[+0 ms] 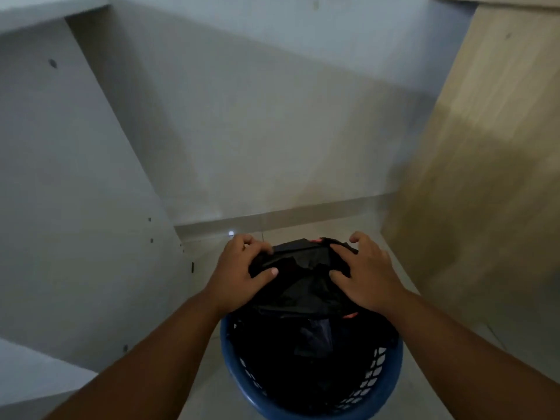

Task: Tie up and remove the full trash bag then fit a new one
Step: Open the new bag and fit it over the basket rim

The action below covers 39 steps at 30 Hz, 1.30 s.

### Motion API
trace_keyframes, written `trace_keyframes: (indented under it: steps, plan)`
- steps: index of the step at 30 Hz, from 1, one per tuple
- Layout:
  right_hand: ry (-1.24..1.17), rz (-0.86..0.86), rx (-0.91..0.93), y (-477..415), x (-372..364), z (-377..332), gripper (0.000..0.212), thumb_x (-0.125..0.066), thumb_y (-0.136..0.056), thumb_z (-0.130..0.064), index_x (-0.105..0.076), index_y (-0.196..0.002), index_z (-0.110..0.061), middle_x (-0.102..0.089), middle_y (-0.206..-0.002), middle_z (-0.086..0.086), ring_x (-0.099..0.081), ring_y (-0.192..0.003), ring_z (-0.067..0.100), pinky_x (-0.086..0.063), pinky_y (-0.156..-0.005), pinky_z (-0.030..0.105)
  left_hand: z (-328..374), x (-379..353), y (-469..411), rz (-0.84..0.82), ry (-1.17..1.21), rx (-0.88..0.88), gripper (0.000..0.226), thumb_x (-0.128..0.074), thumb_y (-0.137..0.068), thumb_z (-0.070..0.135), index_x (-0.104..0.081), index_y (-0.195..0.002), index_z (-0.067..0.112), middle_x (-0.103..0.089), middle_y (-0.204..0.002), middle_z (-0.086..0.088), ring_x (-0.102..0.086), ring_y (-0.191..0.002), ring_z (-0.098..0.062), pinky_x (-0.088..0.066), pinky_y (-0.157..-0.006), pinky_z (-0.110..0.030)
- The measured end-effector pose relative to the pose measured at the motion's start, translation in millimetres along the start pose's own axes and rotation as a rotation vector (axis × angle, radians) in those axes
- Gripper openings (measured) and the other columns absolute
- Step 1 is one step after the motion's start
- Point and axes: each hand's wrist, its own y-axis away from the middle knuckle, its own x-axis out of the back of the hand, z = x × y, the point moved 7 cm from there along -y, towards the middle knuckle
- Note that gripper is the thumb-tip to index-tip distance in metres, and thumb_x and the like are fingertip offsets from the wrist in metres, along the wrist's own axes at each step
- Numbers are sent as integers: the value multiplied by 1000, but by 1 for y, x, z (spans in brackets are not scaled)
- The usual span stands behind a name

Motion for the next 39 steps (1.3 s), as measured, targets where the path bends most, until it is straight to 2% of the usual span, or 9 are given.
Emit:
trace_keyframes:
  steps: [3,9,15,18,21,24,29,32,39]
  plan:
    - [17,11,3,-9,-8,5,79,-25,-80,-68,-46,-147,-32,-30,-149,8,-38,-132,30,-31,-104,41,-11,-6,-9,67,-58,-1,46,-48,-86,63,-74,-105,31,-44,-115,7,-42,-112,-13,-40,-95,-32]
    - [36,-23,-36,-37,-16,5,68,-30,-90,-70,-38,-150,-39,-28,-150,6,-33,-136,26,-27,-110,41,-26,-21,-34,-108,-172,172,80,-31,-79,79,-60,-136,31,-40,-122,1,-36,-123,-20,-34,-103,-32]
    - [-42,-215,-160,-49,-31,16,91,-10,-79,-90,-40,-149,-40,-42,-142,10,-41,-133,32,-31,-112,46,-46,-47,-36,-351,177,356,72,-55,-73,87,-62,-130,45,-64,-121,1,-62,-113,-15,-50,-104,-41]
    - [-82,-240,-213,-43,-28,26,102,-13,-75,-95,-53,-141,-29,-50,-140,13,-50,-127,33,-36,-109,46,-41,-49,-22,-397,306,351,62,-73,-76,68,-60,-130,41,-68,-121,12,-65,-108,-5,-52,-99,-31]
    - [-133,-296,-273,-32,-33,43,116,-9,-63,-104,-69,-116,-20,-66,-119,11,-63,-107,30,-46,-100,46,-48,-44,-13,-354,397,475,52,-81,-75,58,-68,-117,30,-72,-113,6,-69,-103,-13,-55,-97,-33]
    - [-380,-245,-294,-18,-32,55,95,-28,-66,-99,-69,-86,-16,-70,-90,5,-67,-84,22,-51,-75,34,-56,-35,-1,-307,445,554,65,-83,-61,68,-74,-108,23,-77,-105,0,-73,-97,-17,-57,-95,-38]
    - [-672,9,-252,13,-25,61,51,-64,-87,-58,-54,-121,-21,-58,-112,-5,-57,-99,15,-45,-74,28,-48,-22,41,-147,462,610,74,-86,-69,55,-54,-128,25,-63,-115,3,-64,-101,-12,-54,-83,-28]
    - [-757,102,-234,29,-26,62,30,-72,-89,-39,-58,-103,-16,-61,-97,-7,-58,-90,14,-42,-68,20,-45,-18,62,35,468,640,70,-92,-68,41,-49,-118,18,-61,-107,0,-63,-93,-12,-52,-71,-26]
    - [-1169,122,-473,45,-34,85,31,-71,-91,-39,-72,-78,-10,-74,-84,3,-69,-79,15,-53,-64,23,-57,-21,82,81,627,749,59,-97,-58,32,-67,-101,8,-74,-101,-9,-72,-91,-23,-57,-75,-30]
